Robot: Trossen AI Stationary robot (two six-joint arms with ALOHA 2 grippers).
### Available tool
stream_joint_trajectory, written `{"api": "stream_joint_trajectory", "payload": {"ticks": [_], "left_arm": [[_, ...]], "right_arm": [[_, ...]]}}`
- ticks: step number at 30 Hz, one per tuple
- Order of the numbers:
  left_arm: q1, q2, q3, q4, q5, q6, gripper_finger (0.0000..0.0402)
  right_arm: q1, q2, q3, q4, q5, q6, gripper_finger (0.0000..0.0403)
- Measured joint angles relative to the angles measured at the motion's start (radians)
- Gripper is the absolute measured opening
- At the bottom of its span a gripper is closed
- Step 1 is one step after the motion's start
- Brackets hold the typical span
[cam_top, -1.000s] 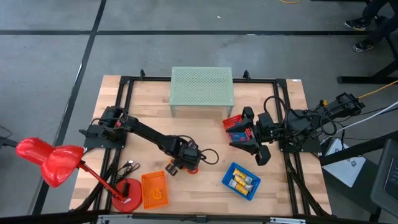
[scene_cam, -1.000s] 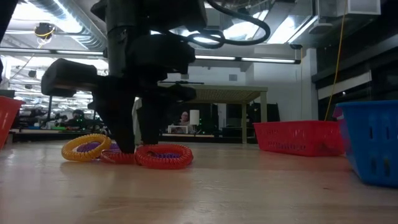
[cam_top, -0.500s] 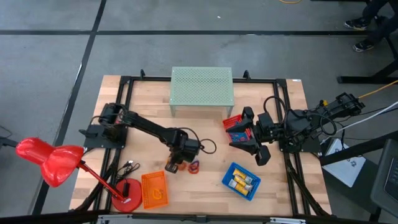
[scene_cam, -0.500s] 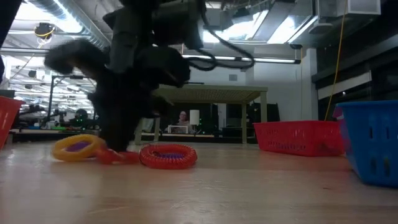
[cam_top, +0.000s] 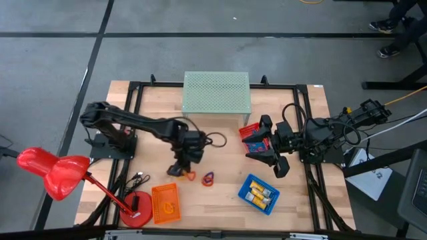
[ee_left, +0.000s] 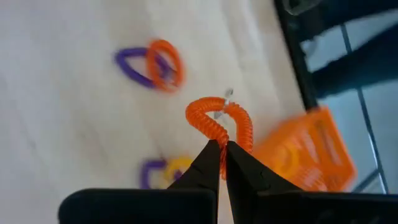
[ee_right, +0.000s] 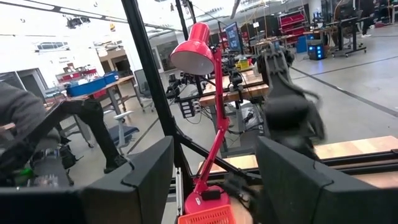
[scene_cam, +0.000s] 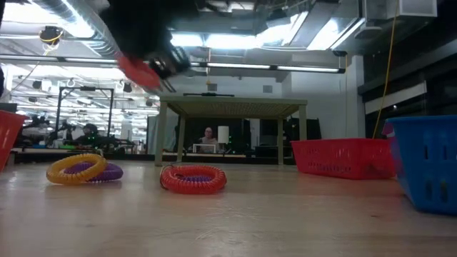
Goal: Pick & Place Office Desk Supplies
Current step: Put the orange spring rubber band into the orange basket
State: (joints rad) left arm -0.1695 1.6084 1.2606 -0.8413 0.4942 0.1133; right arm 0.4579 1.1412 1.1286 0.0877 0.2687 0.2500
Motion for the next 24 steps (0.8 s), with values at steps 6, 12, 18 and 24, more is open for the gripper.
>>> {"api": "stream_joint_trajectory", "payload": {"ticks": [6,12,18,24], "left_arm": [[-0.120,-0.061,0.001,-0.207,-0.002,0.036,0.0009],[-0.266,-0.060,-0.054,-0.168,0.005,-0.024,0.0008],[-0.364,-0.060,-0.182,-0.024,0.007,-0.164,0.0009],[-0.386,-0.060,-0.272,0.140,-0.003,-0.317,0.0021]], "right_arm": [[0.000,0.000,0.000,-0.013,0.000,0.000,0.0229],[-0.004,0.000,0.000,-0.022,0.001,-0.004,0.0229],[-0.005,0.000,0.000,-0.027,0.003,-0.003,0.0229],[-0.006,0.000,0.000,-0.028,0.003,-0.004,0.0229]]}}
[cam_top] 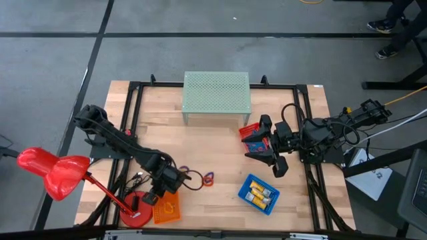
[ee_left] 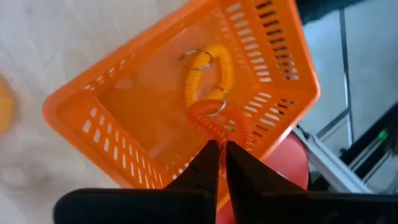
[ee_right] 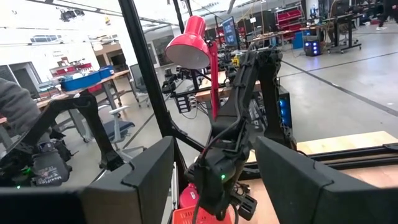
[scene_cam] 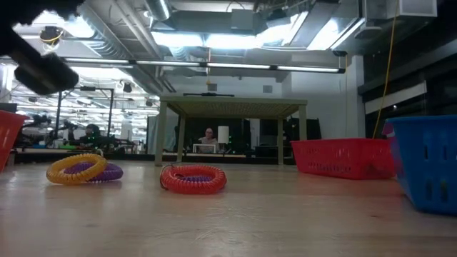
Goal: Pick & Place Office Desk Supplies
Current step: Put the orange spring rubber band into the orange basket, then put the yellow spring rubber band into the orange basket
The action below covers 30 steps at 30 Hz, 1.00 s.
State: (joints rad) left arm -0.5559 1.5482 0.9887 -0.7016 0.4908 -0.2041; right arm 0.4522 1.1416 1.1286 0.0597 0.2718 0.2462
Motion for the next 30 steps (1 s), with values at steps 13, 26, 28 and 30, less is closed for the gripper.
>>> {"api": "stream_joint_trajectory", "payload": {"ticks": [13,26,28,30], "left_arm": [[0.009,-0.013,-0.006,0.002,0.006,-0.088,0.0149],[0.100,-0.108,0.045,-0.098,-0.330,-0.038,0.0150],[0.129,-0.090,0.045,-0.118,-0.388,-0.008,0.0148],[0.157,-0.067,0.045,-0.129,-0.417,0.007,0.0146]], "right_arm": [[0.000,0.000,0.000,0.000,0.000,0.000,0.0229],[-0.008,0.000,0.000,-0.001,0.000,-0.022,0.0229],[-0.012,0.000,0.000,-0.001,0.000,-0.022,0.0229],[-0.018,0.000,0.000,-0.001,0.000,-0.022,0.0229]]}}
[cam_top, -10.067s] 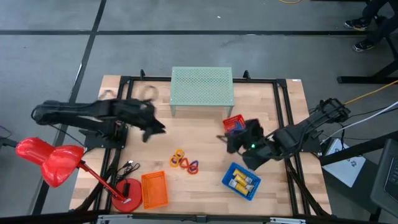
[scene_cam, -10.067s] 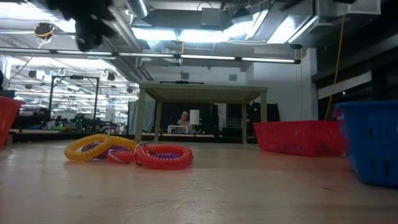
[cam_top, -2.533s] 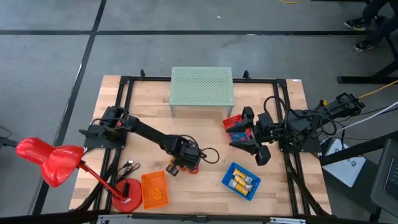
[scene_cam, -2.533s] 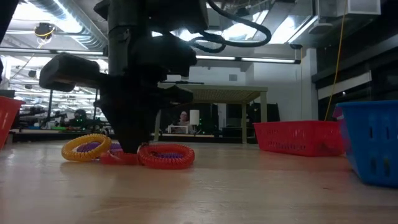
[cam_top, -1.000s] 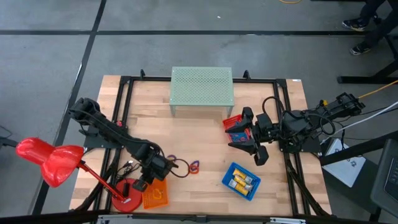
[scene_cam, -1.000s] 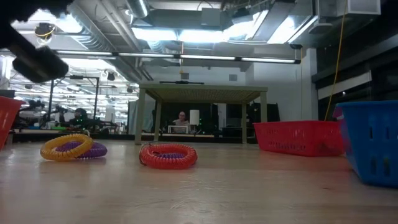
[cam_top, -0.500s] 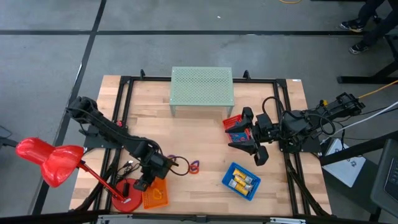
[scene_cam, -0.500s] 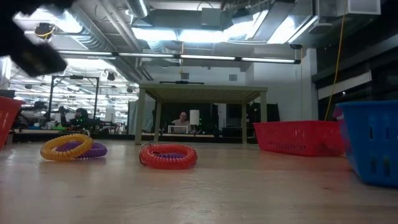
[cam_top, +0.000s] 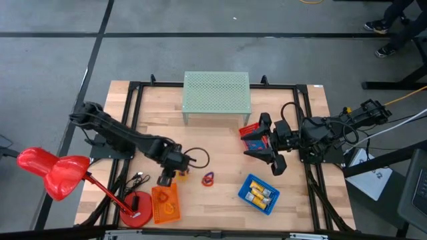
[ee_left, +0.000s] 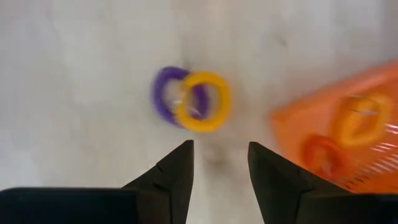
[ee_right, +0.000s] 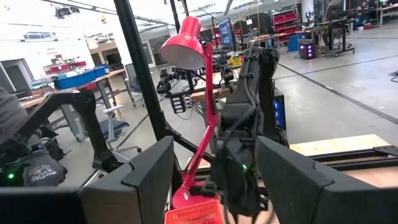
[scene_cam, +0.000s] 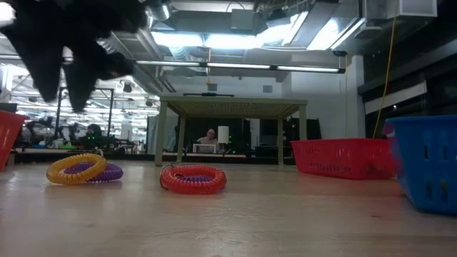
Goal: Pick & Place Office Desk Supplies
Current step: Put the yellow spring rubber band into the orange basket
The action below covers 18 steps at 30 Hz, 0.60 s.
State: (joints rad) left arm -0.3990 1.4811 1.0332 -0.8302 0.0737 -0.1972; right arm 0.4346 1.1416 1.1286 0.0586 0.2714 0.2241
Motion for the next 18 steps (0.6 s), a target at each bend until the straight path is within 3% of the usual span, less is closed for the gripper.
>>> {"api": "stream_joint_trajectory", "payload": {"ticks": [7,14,18], "left_arm": [[0.063,0.058,-0.001,0.072,-0.078,0.144,0.0145],[0.062,0.095,-0.001,0.107,0.008,0.260,0.0145],[0.051,0.123,-0.001,0.108,0.007,0.268,0.0145]], "right_arm": [[-0.006,0.000,0.000,-0.002,-0.003,0.000,0.0229],[-0.006,0.000,0.000,-0.003,-0.003,0.007,0.0229],[-0.006,0.000,0.000,-0.007,-0.002,0.007,0.0229]]}}
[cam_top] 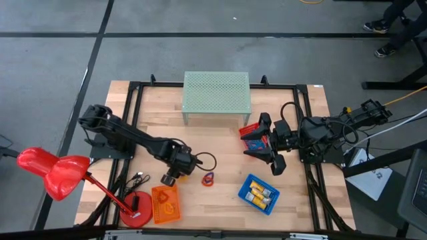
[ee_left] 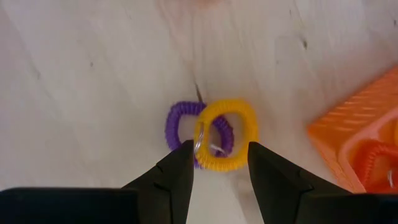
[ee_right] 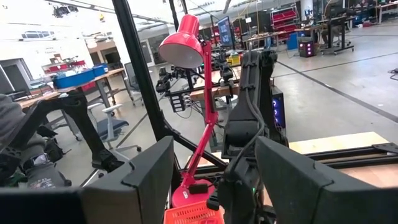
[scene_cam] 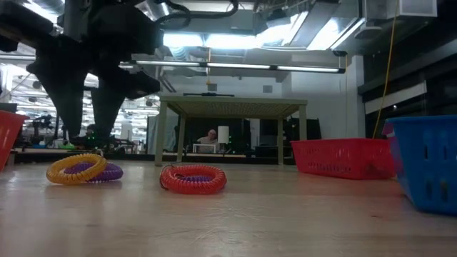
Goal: Pick & Place Office Desk Supplies
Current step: Put the yellow spring rubber band into the orange basket
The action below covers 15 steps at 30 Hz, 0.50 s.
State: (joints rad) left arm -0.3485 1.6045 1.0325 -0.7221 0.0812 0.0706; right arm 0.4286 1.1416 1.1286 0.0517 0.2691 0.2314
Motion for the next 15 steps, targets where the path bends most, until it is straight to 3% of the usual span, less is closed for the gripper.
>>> {"api": "stream_joint_trajectory", "payload": {"ticks": [7,15], "left_arm": [[0.002,0.058,0.000,0.023,-0.045,0.000,0.0145],[0.003,0.069,0.000,0.055,-0.001,0.012,0.0145]], "right_arm": [[0.000,0.000,0.000,0.000,0.003,-0.003,0.0229],[0.000,0.000,0.000,0.000,0.003,0.006,0.0229]]}}
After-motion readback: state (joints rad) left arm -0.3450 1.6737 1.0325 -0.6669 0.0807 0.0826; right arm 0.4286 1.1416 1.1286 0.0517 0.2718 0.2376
